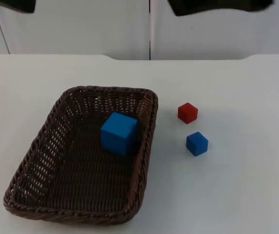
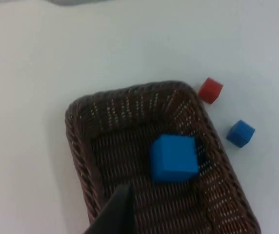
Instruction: Pick up the basket with the left hand and place the largest block into the basket with the right hand.
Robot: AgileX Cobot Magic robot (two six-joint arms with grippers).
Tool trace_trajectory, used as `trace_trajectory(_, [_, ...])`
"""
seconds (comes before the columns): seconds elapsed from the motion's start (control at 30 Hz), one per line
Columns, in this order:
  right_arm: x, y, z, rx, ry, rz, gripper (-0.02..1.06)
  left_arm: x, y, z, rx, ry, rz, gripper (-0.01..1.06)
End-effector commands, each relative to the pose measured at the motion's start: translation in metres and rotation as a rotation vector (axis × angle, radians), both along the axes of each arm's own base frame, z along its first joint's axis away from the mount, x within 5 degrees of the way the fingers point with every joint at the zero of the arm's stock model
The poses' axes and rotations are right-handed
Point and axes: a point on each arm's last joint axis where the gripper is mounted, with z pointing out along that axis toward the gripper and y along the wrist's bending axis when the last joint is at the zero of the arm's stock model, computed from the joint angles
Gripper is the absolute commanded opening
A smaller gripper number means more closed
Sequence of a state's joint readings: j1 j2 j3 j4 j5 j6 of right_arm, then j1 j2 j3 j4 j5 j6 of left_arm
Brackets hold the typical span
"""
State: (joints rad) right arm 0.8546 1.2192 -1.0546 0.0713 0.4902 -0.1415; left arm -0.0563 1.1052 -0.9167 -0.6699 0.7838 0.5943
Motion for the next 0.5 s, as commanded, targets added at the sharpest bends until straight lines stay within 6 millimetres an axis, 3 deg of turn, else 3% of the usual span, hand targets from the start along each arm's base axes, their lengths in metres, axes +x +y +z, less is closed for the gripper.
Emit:
trace_trajectory(0.0, [-0.009,-0.009,0.002,0.022,-0.024,0.003,0.83,-0.011,-0.001,0.007,0.006,-0.025,-0.016,1.05])
trace_trajectory(0.2, [-0.027,-0.03,-0.003,0.038,-0.03,0.0,0.83,-0.034,0.002,0.021,0.003,-0.123,-0.004,1.05])
trace_trajectory(0.47, [-0.05,-0.056,-0.005,0.084,-0.07,-0.002,0.83,-0.065,0.005,0.008,-0.001,-0.164,0.015,1.05])
